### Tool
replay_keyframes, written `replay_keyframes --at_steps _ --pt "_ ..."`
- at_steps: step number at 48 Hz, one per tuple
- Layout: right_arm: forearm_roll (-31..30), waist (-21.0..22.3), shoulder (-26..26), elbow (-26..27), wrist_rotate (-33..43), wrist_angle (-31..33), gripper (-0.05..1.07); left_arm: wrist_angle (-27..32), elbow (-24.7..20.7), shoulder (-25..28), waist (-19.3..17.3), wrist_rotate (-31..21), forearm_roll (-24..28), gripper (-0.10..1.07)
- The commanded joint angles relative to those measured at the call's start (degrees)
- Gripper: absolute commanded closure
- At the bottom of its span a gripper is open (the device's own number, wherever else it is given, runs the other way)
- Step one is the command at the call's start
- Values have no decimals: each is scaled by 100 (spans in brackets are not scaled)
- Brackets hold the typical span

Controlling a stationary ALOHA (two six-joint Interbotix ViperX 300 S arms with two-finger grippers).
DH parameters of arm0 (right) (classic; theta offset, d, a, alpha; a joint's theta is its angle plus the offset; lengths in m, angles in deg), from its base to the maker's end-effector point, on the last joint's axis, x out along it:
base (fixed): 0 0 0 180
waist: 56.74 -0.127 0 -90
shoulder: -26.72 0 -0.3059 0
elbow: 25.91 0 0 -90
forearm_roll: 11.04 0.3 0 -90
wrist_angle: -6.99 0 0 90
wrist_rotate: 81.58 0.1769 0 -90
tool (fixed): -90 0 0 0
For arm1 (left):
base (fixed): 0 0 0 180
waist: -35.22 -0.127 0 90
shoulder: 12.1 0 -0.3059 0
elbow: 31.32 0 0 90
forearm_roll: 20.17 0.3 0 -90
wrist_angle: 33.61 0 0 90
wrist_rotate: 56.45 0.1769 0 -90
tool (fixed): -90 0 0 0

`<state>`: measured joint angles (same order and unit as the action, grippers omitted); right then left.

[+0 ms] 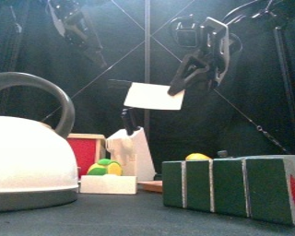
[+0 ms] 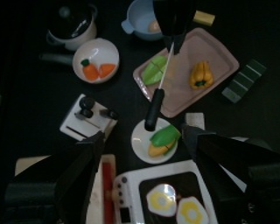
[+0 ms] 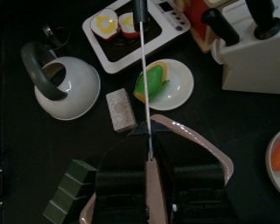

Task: Regrab cleaver

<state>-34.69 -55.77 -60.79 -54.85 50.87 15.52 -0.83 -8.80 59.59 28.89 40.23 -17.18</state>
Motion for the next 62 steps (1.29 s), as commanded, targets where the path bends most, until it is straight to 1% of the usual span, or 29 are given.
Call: replay_keyframes --at_steps 1,2,4,9,13,16,20,25,30,36,42,48,55,62 --pt "0 9 158 132 -9 -26 73 -1020 308 -158 -404 439 -782 -4" --pt "0 9 158 141 -9 -26 73 -1274 448 -185 -492 571 -1028 -4" --pt "0 9 158 149 -9 -26 73 -1556 615 -237 -580 765 -1345 -4" --pt "0 9 158 158 -18 -26 73 -2057 993 -290 -615 1266 -1872 -4" --pt "0 18 158 185 -18 -35 73 -2338 1178 -255 -598 1538 -2145 -4" --pt "-9 9 158 202 -18 -53 73 -2487 1283 -220 -501 1696 -2268 -4" --pt "-35 -26 149 211 -18 -62 73 -2672 1424 -220 -378 1837 -2294 -3" --pt "-132 -35 132 202 -26 -62 73 -2883 1547 -246 -237 1846 -2303 -3" --pt "-167 -53 105 176 -18 -70 73 -3050 1626 -229 114 1863 -2285 -3" --pt "-185 -88 79 167 -26 -79 73 -3243 1688 -193 387 1854 -2268 -3" --pt "-334 -202 62 158 -53 -88 73 -3639 1784 -26 492 1846 -2285 -3" --pt "-633 -431 62 149 -35 -79 73 -3885 1740 141 650 1837 -2399 -1" --pt "-853 -650 62 158 -26 -44 73 -3885 1582 404 703 1837 -2689 1" --pt "-861 -659 62 132 -9 -18 73 -3735 1415 729 747 1837 -2707 1"
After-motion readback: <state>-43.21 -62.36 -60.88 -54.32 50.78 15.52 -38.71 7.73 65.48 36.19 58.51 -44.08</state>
